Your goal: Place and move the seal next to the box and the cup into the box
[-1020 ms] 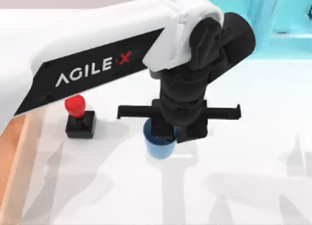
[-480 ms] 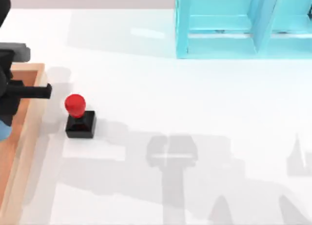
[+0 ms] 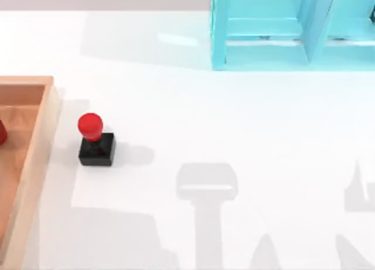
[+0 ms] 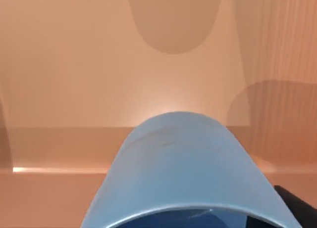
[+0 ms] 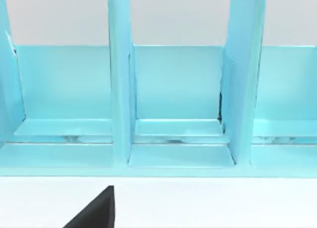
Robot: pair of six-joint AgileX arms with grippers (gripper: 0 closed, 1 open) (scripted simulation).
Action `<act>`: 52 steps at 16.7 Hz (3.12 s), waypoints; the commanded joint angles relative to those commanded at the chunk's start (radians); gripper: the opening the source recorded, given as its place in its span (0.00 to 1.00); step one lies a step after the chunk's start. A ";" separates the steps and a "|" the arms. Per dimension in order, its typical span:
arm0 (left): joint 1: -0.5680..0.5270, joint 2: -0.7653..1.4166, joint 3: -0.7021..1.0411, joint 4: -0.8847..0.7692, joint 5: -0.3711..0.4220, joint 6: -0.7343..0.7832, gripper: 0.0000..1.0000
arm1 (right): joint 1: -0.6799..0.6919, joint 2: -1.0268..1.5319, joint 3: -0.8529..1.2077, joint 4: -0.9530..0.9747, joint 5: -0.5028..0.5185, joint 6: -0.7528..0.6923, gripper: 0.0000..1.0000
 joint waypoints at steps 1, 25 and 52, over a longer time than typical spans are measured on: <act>0.002 -0.001 -0.002 0.000 0.000 0.002 0.00 | 0.000 0.000 0.000 0.000 0.000 0.000 1.00; 0.044 0.087 -0.193 0.281 0.001 0.046 0.00 | 0.000 0.000 0.000 0.000 0.000 0.000 1.00; 0.041 0.069 -0.134 0.212 0.006 0.048 1.00 | 0.000 0.000 0.000 0.000 0.000 0.000 1.00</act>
